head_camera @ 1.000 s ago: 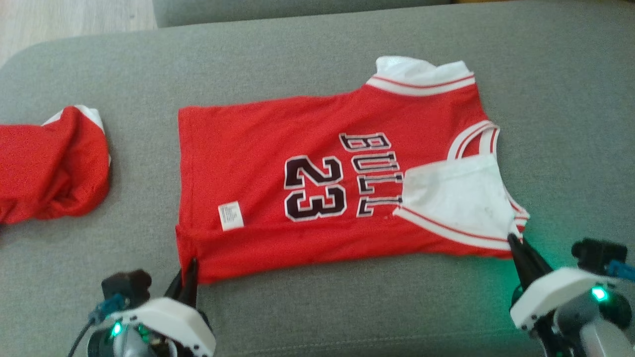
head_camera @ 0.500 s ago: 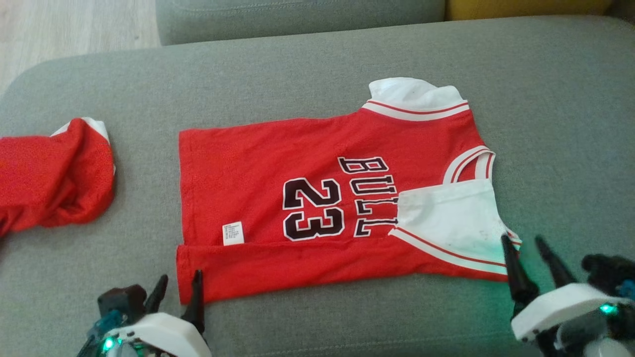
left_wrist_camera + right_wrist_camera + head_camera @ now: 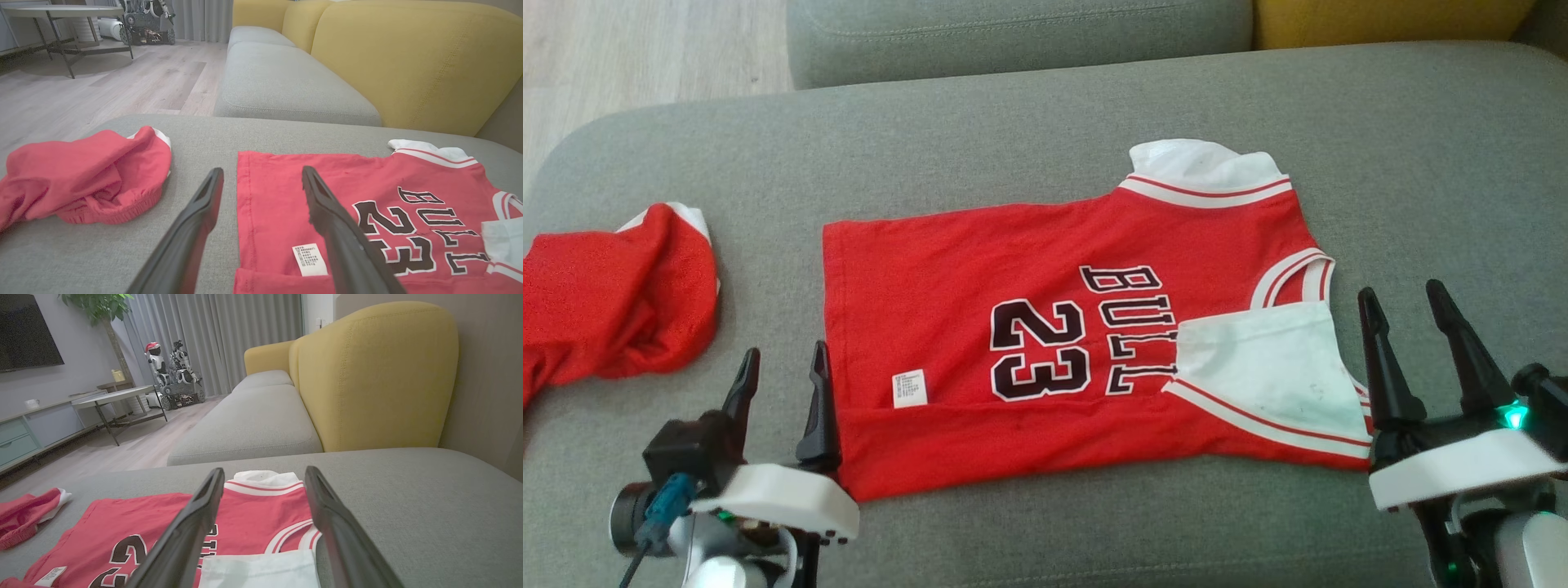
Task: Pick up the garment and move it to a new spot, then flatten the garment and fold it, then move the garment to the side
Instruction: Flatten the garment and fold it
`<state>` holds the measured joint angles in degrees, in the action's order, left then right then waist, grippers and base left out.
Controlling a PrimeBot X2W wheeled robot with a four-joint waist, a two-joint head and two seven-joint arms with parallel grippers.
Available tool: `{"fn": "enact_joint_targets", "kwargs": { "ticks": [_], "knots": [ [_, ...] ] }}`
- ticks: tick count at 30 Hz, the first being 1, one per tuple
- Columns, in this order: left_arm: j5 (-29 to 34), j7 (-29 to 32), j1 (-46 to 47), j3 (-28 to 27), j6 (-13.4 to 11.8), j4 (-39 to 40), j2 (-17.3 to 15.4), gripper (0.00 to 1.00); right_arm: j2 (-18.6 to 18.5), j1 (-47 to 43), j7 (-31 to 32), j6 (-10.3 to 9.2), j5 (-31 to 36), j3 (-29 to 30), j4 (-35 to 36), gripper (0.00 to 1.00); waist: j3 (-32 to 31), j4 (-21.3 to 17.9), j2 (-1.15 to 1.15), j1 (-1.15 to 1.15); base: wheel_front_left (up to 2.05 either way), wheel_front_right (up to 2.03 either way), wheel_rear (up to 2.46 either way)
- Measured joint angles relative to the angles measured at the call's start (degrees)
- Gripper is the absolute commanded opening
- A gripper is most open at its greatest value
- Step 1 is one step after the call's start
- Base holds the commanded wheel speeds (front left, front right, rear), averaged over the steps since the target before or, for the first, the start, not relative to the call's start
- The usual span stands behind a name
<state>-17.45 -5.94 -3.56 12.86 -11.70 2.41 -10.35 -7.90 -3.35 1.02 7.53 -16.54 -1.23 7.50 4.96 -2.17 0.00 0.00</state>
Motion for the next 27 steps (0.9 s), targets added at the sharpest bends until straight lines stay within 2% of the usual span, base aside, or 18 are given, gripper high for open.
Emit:
{"fn": "enact_joint_targets", "kwargs": {
  "ticks": [11, 16, 21, 27],
  "knots": [
    [1.29, 0.04, 0.38, 1.32, -1.22, 1.64, -0.04, 1.00, 0.20, 0.01, 1.87, 0.00, 0.51, -0.03, 1.63, 1.00, 1.39, 0.23, 0.00, 0.00, 0.00, 0.00, 0.00],
    [1.20, -1.00, 6.81, 1.80, 0.63, -1.23, 0.25, 1.00, 0.19, 1.08, 1.86, 0.00, 0.47, 0.22, 2.04, 1.00, 3.91, 0.48, 0.00, 0.00, 0.00, 0.00, 0.00],
    [-1.01, -2.60, 20.20, 1.56, 3.54, -9.71, 2.02, 1.00, 0.16, 4.35, 1.79, 0.00, 0.36, 0.14, 2.23, 1.00, 7.70, 0.31, 0.00, 0.00, 0.00, 0.00, 0.00],
    [-3.18, -3.33, 33.33, 0.23, 6.33, -26.87, 2.30, 1.00, 0.13, 8.00, 1.00, 0.00, -0.14, -1.44, 1.45, 1.00, 12.05, -0.98, 0.00, 0.00, 0.00, 0.00, 0.00]
  ]
}}
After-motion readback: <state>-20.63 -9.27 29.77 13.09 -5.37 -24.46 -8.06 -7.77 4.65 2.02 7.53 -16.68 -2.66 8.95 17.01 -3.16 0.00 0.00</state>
